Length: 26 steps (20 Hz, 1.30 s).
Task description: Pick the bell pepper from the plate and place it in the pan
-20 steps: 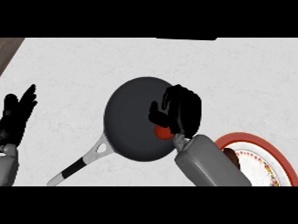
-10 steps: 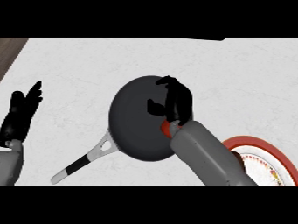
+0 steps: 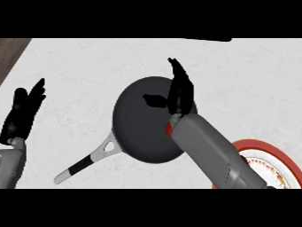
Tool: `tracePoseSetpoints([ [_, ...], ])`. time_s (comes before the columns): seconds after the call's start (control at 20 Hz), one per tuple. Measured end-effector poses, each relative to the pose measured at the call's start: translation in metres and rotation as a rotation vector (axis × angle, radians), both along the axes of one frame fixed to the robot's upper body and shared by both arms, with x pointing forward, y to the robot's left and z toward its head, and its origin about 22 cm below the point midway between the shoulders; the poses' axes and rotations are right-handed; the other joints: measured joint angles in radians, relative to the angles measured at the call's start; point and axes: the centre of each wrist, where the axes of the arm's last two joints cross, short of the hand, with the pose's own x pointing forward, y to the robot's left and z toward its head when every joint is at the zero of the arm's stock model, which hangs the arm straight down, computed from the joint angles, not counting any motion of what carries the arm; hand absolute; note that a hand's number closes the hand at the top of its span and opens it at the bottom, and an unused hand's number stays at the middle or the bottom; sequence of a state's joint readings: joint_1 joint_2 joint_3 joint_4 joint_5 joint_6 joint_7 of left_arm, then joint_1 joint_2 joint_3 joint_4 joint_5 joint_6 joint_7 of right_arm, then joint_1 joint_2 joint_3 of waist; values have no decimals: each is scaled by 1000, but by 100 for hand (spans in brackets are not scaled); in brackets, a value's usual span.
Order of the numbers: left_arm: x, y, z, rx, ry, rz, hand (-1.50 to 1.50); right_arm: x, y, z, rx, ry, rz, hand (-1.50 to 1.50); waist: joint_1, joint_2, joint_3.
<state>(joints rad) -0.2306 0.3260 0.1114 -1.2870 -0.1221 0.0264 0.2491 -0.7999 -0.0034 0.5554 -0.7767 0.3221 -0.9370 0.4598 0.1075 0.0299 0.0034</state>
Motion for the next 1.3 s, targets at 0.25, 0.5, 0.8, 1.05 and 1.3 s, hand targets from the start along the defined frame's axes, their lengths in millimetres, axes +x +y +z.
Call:
tracePoseSetpoints([
  [0.25, -4, 4, -5, -5, 6, 14, 0, 2, 0, 1, 59, -97, -40, -150, -13, -6, -1],
  [0.5, -9, 11, -9, -6, 23, 57, 0, -2, -2, -1, 129, -130, -97, -150, -53, -18, -2],
  [0.8, -29, 30, -17, -2, 35, 105, 0, -15, -29, -5, 194, -162, -175, -150, -105, -34, -3],
  [1.05, -39, 36, -16, 0, 45, 139, 0, -50, -74, -6, 224, -196, -201, -150, -133, -43, -4],
  [1.3, -42, 37, -17, 2, 44, 151, 0, -108, -125, 4, 242, -203, -195, -150, -146, -42, -4],
])
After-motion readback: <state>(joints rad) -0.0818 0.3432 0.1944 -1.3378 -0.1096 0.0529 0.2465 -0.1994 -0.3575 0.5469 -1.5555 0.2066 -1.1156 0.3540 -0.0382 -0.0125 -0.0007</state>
